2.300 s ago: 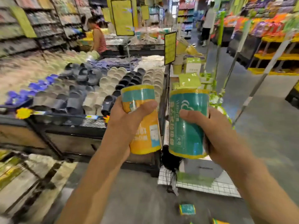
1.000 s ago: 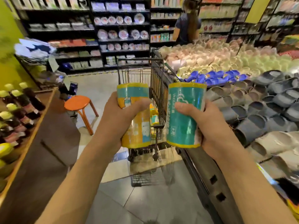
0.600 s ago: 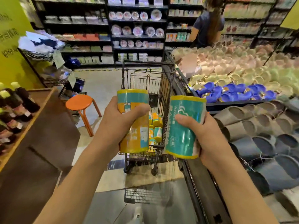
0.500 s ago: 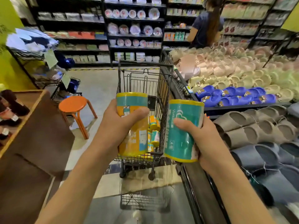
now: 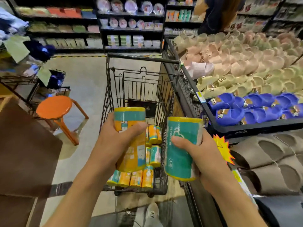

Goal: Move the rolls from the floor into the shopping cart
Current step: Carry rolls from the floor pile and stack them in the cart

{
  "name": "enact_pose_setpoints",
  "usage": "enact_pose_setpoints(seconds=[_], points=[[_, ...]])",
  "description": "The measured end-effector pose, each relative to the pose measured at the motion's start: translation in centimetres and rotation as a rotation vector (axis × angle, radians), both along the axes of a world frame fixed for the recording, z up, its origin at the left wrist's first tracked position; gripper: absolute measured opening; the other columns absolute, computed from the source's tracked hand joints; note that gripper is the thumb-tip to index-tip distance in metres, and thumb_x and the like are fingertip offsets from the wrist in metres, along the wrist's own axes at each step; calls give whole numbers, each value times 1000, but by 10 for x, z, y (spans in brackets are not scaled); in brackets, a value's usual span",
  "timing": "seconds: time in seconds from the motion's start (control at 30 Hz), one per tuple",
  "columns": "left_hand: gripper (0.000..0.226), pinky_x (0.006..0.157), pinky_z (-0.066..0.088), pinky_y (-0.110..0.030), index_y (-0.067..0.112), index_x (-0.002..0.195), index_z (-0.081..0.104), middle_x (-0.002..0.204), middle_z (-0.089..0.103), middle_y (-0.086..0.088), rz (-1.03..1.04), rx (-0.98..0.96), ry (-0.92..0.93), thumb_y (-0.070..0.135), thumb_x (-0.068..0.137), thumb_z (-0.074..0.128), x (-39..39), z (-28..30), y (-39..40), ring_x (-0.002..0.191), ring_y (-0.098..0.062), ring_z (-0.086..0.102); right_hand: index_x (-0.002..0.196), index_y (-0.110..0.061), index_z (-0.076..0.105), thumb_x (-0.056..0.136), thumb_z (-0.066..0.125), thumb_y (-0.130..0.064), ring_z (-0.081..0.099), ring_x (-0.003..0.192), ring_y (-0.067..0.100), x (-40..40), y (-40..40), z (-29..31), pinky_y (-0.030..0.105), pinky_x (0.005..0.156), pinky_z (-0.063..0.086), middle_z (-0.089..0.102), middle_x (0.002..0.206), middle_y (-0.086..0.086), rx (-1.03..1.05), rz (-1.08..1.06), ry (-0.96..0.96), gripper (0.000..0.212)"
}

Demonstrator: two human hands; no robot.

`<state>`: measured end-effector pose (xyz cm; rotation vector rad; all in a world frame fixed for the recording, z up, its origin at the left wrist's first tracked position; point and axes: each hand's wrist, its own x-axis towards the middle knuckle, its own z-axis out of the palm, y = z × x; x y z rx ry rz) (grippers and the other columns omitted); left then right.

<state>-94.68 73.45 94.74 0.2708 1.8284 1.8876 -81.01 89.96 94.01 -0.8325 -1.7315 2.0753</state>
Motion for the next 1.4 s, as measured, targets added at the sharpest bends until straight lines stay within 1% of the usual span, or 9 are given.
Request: enact_pose_setpoints(seconds=[0.27,0.37,0.5,0.6,0.77,0.87,1.03,1.2,1.4], points=[[63,65,60,-40,17,118,59,95,76,-7,140,-145,-80,31,61,84,-73,-53,41,81,-25,76,119,-14,60,66,83,-23,77,92,23,-97,59,-65,42,74,64,79,104,3,-117,87,-59,58],[65,65,59,-39,18,119,58,95,76,-4,148,-219,-110,32,62,86,-101,-78,47,83,-24,76,119,-16,60,64,92,-26,77,94,24,-128,71,-94,51,83,62,78,106,4,-140,102,-113,65],[66,65,59,-36,20,117,58,95,76,-1,167,-299,-152,34,60,86,-134,-122,51,82,-19,76,124,-21,57,66,92,-29,76,97,20,-163,76,-136,50,85,62,77,110,-1,-170,130,-170,68],[65,69,61,-40,19,117,58,98,76,-4,157,-328,-202,34,60,84,-157,-162,53,85,-22,76,125,-23,56,66,94,-26,77,92,14,-189,73,-174,41,76,64,77,105,-6,-185,127,-228,71],[65,81,61,-53,20,118,60,103,77,-6,126,-399,-261,35,61,89,-191,-238,47,91,-28,76,120,-29,59,57,91,-38,75,100,21,-219,56,-248,55,87,60,76,110,-3,-184,50,-351,71],[64,82,60,-57,25,113,61,100,77,-4,134,-470,-260,41,58,89,-208,-286,42,90,-26,76,120,-29,59,55,97,-40,76,97,21,-231,45,-288,57,83,60,77,108,-5,-211,55,-399,76],[60,82,59,-50,29,108,58,96,73,3,127,-645,-137,48,59,88,-232,-366,43,87,-18,72,121,-25,60,52,89,-38,77,95,19,-242,32,-347,47,82,61,79,104,-7,-264,42,-429,76],[64,79,50,-36,18,115,52,108,65,-4,57,-896,46,42,67,88,-246,-441,56,101,-25,63,118,-28,62,45,85,-43,77,90,17,-246,26,-385,52,79,62,79,100,-9,-271,1,-490,78],[84,93,47,-46,10,138,40,128,52,-15,-41,-1131,145,44,74,82,-259,-492,57,119,-37,52,116,-26,59,56,87,-36,77,88,16,-245,26,-400,51,74,63,78,98,-9,-279,0,-537,67]])
